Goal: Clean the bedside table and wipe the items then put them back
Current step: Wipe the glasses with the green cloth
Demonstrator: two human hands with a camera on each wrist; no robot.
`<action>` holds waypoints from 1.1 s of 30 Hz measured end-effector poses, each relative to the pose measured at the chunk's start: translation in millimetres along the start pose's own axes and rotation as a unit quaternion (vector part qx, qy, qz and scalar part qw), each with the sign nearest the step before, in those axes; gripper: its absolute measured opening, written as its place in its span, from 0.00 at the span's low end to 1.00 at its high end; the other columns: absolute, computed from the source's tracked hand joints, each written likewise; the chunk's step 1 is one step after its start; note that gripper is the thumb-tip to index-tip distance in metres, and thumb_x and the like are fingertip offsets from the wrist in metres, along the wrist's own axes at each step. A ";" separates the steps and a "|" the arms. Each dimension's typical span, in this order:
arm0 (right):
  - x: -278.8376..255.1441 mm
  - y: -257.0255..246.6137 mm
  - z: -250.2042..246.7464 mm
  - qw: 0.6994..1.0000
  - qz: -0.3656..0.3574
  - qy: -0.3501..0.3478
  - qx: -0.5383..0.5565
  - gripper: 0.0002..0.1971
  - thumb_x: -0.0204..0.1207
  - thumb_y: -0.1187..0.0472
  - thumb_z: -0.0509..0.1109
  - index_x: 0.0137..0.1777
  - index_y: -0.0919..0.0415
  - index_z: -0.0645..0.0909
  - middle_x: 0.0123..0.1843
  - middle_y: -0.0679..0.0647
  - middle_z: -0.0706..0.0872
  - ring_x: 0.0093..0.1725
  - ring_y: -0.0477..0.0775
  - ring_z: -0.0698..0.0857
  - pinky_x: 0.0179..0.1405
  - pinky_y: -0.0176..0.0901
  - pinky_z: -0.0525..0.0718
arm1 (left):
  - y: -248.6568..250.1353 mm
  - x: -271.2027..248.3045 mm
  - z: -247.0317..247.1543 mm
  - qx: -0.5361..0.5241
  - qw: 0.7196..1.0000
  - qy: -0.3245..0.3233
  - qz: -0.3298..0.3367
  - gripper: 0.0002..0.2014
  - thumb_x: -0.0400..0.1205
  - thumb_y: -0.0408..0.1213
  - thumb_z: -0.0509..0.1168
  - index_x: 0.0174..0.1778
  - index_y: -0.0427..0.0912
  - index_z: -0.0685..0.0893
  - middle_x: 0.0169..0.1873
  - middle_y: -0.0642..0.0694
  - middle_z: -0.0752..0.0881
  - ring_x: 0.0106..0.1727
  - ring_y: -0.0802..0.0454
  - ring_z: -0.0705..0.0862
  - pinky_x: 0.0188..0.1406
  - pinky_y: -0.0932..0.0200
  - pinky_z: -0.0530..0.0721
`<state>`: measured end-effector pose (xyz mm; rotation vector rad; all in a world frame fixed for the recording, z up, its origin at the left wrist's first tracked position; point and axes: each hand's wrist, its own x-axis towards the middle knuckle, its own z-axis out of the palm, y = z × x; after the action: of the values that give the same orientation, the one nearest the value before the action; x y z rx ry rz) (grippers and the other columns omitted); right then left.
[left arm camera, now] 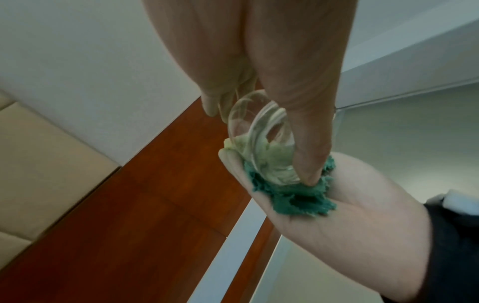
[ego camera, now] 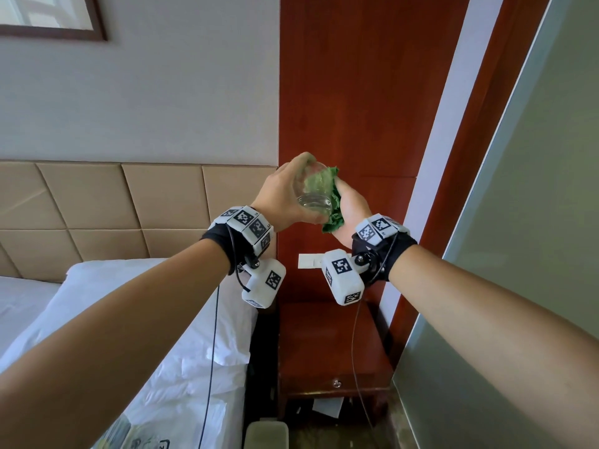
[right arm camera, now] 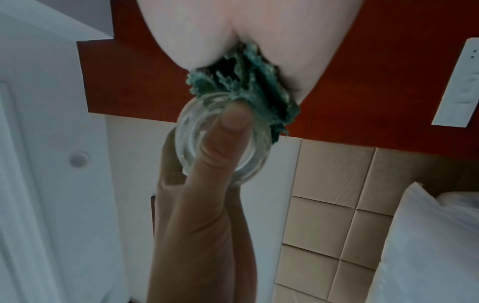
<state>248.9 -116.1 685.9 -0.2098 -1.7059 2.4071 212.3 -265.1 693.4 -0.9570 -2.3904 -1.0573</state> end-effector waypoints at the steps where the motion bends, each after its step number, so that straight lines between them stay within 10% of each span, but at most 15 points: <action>1: -0.8 -0.8 -1.4 1.000 -0.003 -0.009 0.001 0.17 0.84 0.49 0.65 0.59 0.62 0.87 0.50 0.61 0.92 0.43 0.58 0.91 0.41 0.48 0.89 | -1.8 -0.3 4.0 -0.004 1.000 0.007 -0.008 0.50 0.55 0.51 0.87 0.73 0.51 0.72 0.60 0.53 0.83 0.57 0.56 0.82 0.58 0.59 0.83; 5: 4.0 3.4 -12.0 0.997 -0.053 -0.010 -0.052 0.16 0.84 0.50 0.65 0.65 0.57 0.86 0.57 0.58 0.91 0.55 0.61 0.90 0.59 0.59 0.87 | -7.4 -0.6 19.1 0.013 0.999 0.027 -0.036 0.61 0.53 0.58 0.85 0.81 0.41 0.67 0.71 0.47 0.79 0.70 0.51 0.78 0.73 0.52 0.77; 10: 0.6 18.1 -29.0 0.950 -0.179 0.039 -0.254 0.21 0.85 0.50 0.63 0.76 0.53 0.77 0.66 0.49 0.87 0.57 0.56 0.89 0.59 0.59 0.87 | -4.8 1.9 33.8 0.038 0.997 0.028 -0.054 0.60 0.57 0.52 0.86 0.82 0.37 0.64 0.73 0.45 0.77 0.71 0.49 0.76 0.73 0.58 0.72; 15: -7.7 20.6 -53.7 0.916 -0.214 0.017 -0.340 0.22 0.87 0.50 0.59 0.80 0.49 0.71 0.74 0.47 0.81 0.45 0.53 0.89 0.43 0.41 0.85 | 1.9 9.5 51.8 0.062 0.994 0.028 -0.085 0.55 0.57 0.54 0.85 0.78 0.39 0.69 0.65 0.46 0.80 0.63 0.48 0.79 0.67 0.48 0.80; 20: -6.9 21.1 -78.7 0.863 -0.265 -0.077 -0.422 0.24 0.90 0.51 0.52 0.85 0.48 0.61 0.86 0.40 0.58 0.77 0.40 0.70 0.60 0.08 0.60 | 10.7 19.3 71.1 0.078 0.989 0.035 -0.124 0.50 0.55 0.55 0.84 0.72 0.41 0.73 0.59 0.48 0.82 0.59 0.46 0.81 0.60 0.44 0.83; 28: 4.8 6.7 -100.3 0.903 -0.198 -0.122 -0.362 0.27 0.90 0.47 0.45 0.87 0.46 0.45 0.88 0.43 0.44 0.85 0.46 0.53 0.79 0.35 0.53 | 42.4 24.5 90.5 0.097 0.989 0.040 -0.106 0.55 0.58 0.53 0.85 0.79 0.41 0.67 0.66 0.48 0.79 0.65 0.46 0.79 0.68 0.44 0.79; 33: 17.4 -2.7 -108.3 0.964 -0.098 -0.074 -0.235 0.32 0.79 0.27 0.52 0.81 0.34 0.63 0.79 0.48 0.76 0.73 0.55 0.79 0.75 0.61 0.75 | 66.0 24.7 99.9 0.124 0.989 0.017 -0.073 0.56 0.59 0.52 0.86 0.80 0.42 0.66 0.66 0.49 0.78 0.63 0.49 0.78 0.65 0.49 0.79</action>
<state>256.0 -11.8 652.6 0.0769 -2.2297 1.8899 236.5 -146.7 675.2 -0.6812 -2.5206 -0.7899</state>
